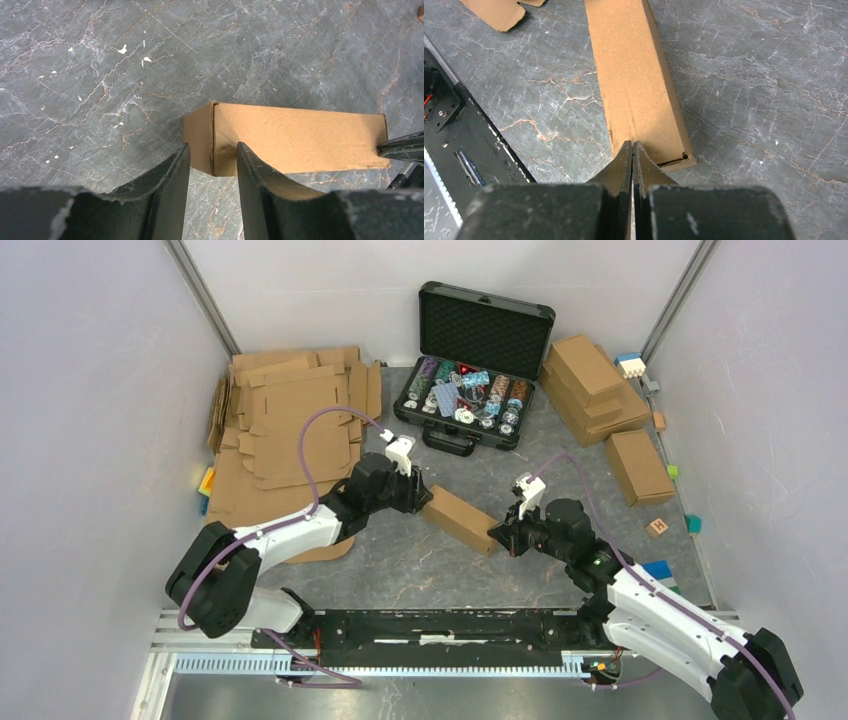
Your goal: Fold the paper box
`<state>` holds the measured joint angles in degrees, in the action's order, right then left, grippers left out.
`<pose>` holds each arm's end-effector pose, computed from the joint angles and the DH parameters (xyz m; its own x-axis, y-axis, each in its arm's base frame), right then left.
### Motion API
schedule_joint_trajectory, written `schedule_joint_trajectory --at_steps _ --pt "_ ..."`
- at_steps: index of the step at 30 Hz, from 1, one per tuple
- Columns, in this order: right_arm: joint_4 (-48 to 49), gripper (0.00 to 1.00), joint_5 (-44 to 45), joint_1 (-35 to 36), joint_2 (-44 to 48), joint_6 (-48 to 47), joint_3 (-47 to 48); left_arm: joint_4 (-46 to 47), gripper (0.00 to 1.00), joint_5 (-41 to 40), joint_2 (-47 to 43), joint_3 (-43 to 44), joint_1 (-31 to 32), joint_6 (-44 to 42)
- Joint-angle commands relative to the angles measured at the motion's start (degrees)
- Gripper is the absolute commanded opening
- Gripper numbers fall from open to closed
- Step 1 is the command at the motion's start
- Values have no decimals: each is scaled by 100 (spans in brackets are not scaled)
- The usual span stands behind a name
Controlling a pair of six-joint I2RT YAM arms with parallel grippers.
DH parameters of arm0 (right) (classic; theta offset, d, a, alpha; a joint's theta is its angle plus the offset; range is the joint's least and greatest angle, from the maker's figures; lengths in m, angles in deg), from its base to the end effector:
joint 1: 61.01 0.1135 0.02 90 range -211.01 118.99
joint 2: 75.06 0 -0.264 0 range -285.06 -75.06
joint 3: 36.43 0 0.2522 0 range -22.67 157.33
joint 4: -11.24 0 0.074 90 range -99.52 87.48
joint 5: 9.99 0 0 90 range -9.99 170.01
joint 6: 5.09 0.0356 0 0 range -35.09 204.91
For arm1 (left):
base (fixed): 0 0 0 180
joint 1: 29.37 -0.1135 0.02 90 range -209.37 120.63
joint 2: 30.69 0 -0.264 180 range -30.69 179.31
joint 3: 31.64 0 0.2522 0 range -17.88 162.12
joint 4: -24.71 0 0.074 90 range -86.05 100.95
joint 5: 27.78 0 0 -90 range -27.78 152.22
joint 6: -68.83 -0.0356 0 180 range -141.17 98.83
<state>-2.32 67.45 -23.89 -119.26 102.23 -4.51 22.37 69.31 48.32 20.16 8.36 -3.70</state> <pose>0.1349 0.1118 0.1965 -0.5536 -0.0546 -0.8310 -0.6079 0.7086 0.3584 0.2259 -0.1804 0.2034 -0.5799 0.0720 -0.8115 0.5432 0.7766 -0.3192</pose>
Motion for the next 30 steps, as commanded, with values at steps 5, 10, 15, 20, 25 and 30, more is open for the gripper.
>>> schedule_joint_trajectory --at_steps 5,10,15,20,25,30 --pt "-1080 3 446 5 128 -442 857 244 54 122 -641 -466 -24 -97" --pt "-1273 13 177 6 -33 -690 1215 272 63 440 -929 -396 -231 30" --pt "-1747 47 -43 14 -513 -1150 1893 258 64 439 -1026 -448 -327 183" --pt "-1843 94 -109 12 -876 -1562 2213 14 58 461 -580 -422 -374 143" --pt "-2234 98 182 76 -1495 -2152 2482 -97 57 452 -315 -384 -379 47" --pt "-2277 98 403 456 -2073 -2283 2758 -116 55 428 -274 -373 -381 86"
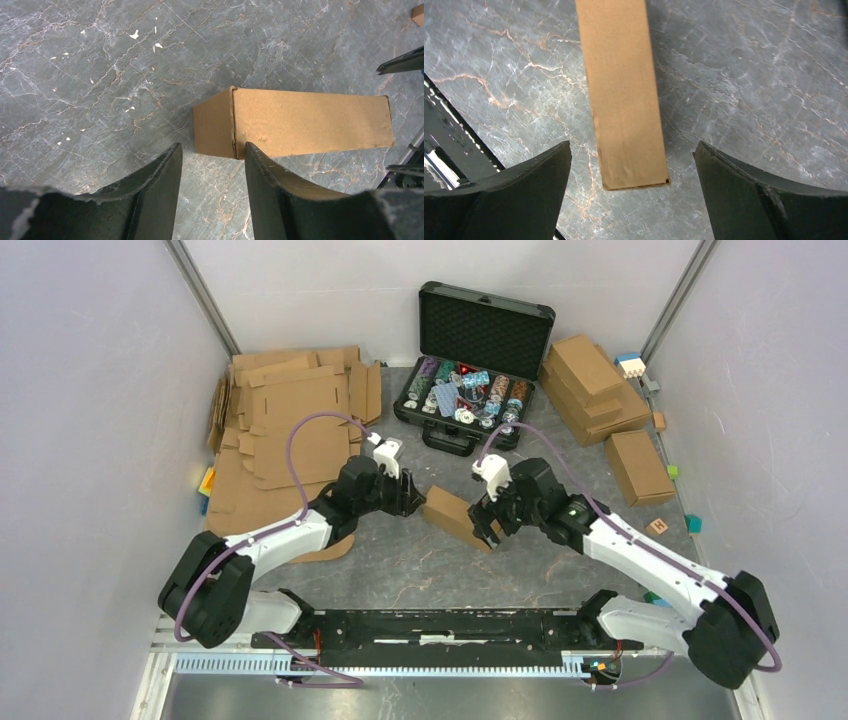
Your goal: Fold the paper box
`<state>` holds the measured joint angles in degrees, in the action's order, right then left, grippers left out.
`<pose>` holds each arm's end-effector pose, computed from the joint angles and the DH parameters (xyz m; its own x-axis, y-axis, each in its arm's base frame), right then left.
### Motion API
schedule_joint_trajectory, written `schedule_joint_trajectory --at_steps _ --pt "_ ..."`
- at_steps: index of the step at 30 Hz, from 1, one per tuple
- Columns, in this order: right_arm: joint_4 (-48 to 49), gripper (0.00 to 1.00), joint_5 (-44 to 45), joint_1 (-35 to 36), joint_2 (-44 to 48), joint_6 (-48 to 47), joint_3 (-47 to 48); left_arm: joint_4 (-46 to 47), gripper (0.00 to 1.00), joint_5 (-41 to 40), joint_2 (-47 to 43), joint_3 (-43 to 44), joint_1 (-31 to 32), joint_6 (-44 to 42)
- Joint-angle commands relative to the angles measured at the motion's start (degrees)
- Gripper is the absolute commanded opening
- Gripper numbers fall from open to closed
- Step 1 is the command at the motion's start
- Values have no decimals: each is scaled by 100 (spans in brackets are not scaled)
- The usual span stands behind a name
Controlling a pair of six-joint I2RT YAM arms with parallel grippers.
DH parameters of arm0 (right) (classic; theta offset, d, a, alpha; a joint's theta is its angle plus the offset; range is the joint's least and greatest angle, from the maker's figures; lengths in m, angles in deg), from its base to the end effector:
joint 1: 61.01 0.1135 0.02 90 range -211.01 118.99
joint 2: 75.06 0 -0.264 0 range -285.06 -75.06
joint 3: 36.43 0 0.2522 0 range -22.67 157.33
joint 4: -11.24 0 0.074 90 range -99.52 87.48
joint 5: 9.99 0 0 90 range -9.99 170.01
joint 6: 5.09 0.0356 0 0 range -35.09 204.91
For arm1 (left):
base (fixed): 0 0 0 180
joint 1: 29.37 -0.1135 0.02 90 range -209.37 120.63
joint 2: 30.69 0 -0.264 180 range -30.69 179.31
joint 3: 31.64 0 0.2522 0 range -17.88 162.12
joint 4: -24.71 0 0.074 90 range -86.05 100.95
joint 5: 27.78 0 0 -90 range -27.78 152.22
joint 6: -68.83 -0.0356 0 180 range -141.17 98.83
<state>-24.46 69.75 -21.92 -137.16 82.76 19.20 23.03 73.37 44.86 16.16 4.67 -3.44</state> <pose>0.1729 0.1486 0.2452 -0.4936 -0.4485 -0.7451 -0.7420 0.6641 0.0917 0.2217 -0.1581 0.1982 -0.5976 0.0431 -0.8007 0.5321 0.7683 -0.3557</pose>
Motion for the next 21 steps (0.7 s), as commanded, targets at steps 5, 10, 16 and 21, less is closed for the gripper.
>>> schedule_joint_trajectory --at_steps 5,10,16,21 --pt "-342 92 935 583 -898 -214 812 160 57 235 -292 -233 -1 139" --pt "-435 94 1403 749 -1182 -250 902 435 58 113 -738 -521 -1 243" --pt "-511 78 1493 762 -1409 -355 995 500 61 50 -975 -638 -2 265" --pt "-570 51 1563 766 -1361 -412 1070 549 61 45 -1025 -673 0 296"
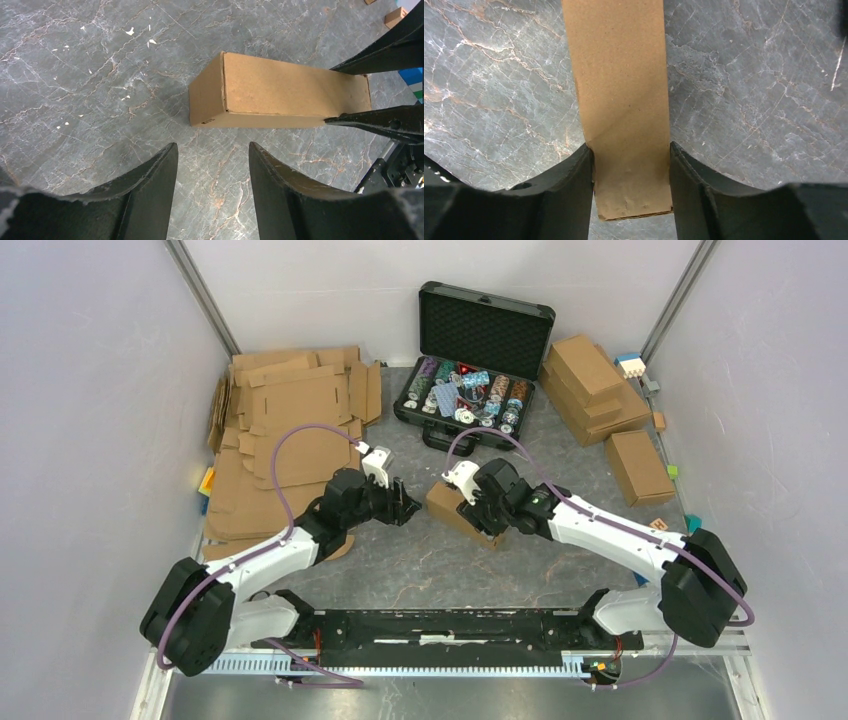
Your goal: Fold the paper box
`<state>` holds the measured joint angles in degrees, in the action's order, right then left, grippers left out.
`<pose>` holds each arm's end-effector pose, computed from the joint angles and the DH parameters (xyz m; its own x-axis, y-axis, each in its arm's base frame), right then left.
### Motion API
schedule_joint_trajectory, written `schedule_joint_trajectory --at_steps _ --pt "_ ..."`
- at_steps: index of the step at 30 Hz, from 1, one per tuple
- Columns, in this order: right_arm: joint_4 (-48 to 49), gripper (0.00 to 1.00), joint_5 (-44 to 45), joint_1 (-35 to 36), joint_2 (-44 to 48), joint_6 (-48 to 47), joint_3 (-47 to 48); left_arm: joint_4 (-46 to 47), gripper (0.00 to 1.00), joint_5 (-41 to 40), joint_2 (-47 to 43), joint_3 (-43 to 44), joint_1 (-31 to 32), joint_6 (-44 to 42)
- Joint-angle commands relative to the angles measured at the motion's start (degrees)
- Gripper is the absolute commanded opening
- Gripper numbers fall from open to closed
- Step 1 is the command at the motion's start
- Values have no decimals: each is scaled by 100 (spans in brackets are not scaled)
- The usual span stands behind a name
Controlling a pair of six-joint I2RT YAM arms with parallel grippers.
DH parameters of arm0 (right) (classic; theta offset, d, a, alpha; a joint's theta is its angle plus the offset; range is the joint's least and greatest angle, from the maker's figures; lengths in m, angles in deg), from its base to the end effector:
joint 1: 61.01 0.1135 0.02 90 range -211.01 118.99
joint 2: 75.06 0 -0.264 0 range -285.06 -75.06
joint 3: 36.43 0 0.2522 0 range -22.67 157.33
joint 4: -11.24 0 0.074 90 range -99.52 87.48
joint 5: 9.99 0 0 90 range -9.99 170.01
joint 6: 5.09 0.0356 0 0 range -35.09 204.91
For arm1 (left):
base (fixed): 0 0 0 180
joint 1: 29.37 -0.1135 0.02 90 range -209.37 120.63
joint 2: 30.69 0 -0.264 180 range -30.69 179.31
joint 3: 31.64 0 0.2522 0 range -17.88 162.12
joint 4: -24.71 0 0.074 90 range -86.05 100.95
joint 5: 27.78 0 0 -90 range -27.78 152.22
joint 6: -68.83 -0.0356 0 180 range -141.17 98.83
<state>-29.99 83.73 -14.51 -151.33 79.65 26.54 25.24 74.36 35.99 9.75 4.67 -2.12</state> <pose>0.1850 0.1916 0.2227 -0.4943 -0.6537 -0.5730 -0.7464 0.6570 -0.1058 0.1966 -0.1418 0.2026 -0.5583 -0.0079 -0.8296 0.5536 0.7412 -0.3796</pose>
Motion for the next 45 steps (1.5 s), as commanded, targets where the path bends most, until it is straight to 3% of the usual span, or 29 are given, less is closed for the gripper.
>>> schedule_joint_trajectory --at_steps 1,6,15,18,21,23,25,27,29,40,45 --pt "-38 46 132 26 74 -115 373 373 61 -73 -167 -75 3 174" --pt "-594 40 1017 30 172 173 932 442 61 -275 -385 -201 -2 187" --pt "-1599 38 4938 10 301 241 2580 720 62 -204 -492 -350 -2 387" --pt "-981 38 6252 -85 135 -392 2895 822 62 -130 -492 -398 -3 452" --pt "255 34 6700 -498 -132 -1638 3040 934 62 -31 -434 -430 -1 524" --pt "1987 36 7054 -775 -287 -2907 2814 995 62 39 -387 -430 -3 572" --pt "4229 38 7074 -1021 -397 -4678 2271 1026 62 98 -368 -426 2 604" --pt "6121 29 6975 -1235 -628 -6037 1965 1026 62 126 -400 -417 -3 608" --pt "7284 27 6888 -1452 -1005 -6986 2041 1013 62 131 -470 -442 -1 615" --pt "4906 41 4857 -2838 -2360 -5581 3392 1231 63 248 -419 -536 25 600" --pt "5165 45 4105 -3111 -2975 -5997 3406 1319 63 359 -192 -472 24 617"
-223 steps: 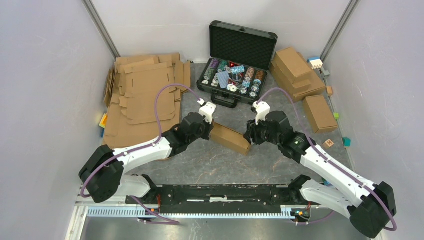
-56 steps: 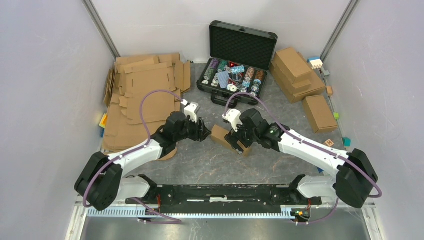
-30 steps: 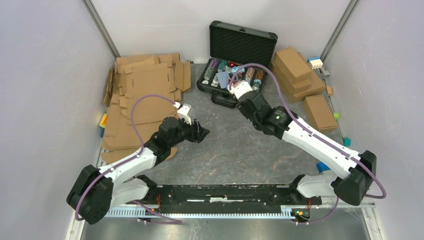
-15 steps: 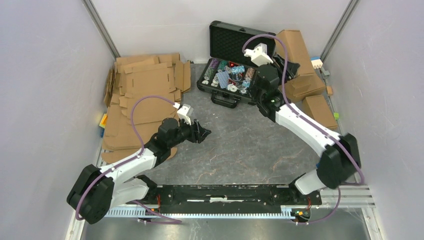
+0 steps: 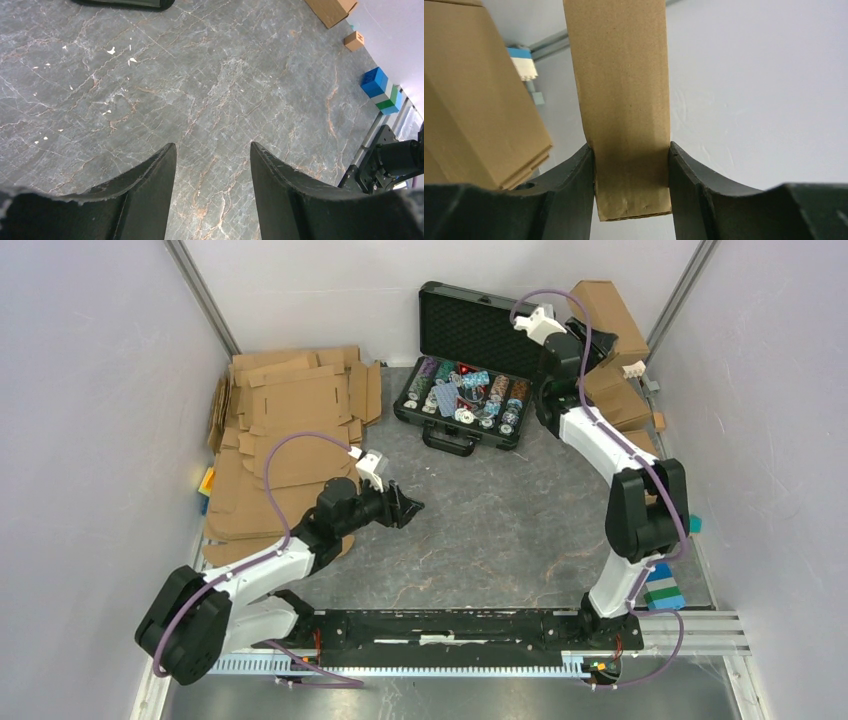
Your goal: Fold the paper box
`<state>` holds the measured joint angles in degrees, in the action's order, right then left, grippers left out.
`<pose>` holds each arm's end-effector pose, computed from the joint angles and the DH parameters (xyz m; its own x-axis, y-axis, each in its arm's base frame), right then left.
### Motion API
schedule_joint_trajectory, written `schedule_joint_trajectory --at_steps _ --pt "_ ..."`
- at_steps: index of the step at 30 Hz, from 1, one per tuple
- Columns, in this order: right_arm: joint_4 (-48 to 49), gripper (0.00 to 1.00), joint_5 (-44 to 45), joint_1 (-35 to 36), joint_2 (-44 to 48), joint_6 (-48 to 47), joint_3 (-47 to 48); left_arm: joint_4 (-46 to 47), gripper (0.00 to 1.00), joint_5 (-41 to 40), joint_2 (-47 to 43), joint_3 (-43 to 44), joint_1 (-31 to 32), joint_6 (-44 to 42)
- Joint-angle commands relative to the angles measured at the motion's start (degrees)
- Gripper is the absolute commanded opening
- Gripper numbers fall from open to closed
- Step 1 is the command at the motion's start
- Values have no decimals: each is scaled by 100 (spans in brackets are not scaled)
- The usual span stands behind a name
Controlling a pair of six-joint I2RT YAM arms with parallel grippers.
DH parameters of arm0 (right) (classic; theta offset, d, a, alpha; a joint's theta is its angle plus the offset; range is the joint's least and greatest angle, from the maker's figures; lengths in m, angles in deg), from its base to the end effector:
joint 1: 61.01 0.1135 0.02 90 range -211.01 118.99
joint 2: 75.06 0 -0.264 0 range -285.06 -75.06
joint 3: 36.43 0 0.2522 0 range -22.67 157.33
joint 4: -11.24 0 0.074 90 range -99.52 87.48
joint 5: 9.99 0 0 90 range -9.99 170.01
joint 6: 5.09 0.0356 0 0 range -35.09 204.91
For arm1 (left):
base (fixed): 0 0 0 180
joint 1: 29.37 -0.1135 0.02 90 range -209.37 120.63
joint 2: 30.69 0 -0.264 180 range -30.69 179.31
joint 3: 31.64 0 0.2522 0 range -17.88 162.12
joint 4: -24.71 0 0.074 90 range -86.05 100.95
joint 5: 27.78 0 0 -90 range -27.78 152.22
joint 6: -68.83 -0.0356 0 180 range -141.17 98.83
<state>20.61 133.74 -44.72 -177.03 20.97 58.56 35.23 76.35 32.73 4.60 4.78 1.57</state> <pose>0.4112 0.0903 0.3451 -0.5279 -0.7080 -0.4691 0.3027 0.3592 -0.8828 0.1856 -0.1364 0.2033 -0.5041 -0.1110 -0.8565 0.5889 0.6813 -0.4349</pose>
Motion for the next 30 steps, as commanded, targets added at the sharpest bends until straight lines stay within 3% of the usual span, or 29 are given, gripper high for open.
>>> schedule_joint_trajectory --at_steps 1,5,11,17,21,23,24,30 --pt "41 48 -1066 -155 -566 -121 271 315 63 152 165 39 16 241" --pt "-553 50 -1443 -397 -1135 268 915 317 64 128 230 63 13 221" --pt "-460 59 -1208 -398 -1656 52 1172 308 64 160 350 101 13 222" --pt "-1094 61 -1306 -421 -1350 470 902 309 64 247 453 151 13 252" --pt "-838 72 -994 -473 -1025 377 141 307 65 266 440 142 13 257" --pt "-821 94 -844 -530 -932 825 75 311 65 266 445 142 19 266" --pt "-830 98 -777 -547 -874 1061 92 314 65 266 446 136 26 266" --pt "-996 98 -819 -351 -507 1225 253 285 66 245 336 124 26 250"
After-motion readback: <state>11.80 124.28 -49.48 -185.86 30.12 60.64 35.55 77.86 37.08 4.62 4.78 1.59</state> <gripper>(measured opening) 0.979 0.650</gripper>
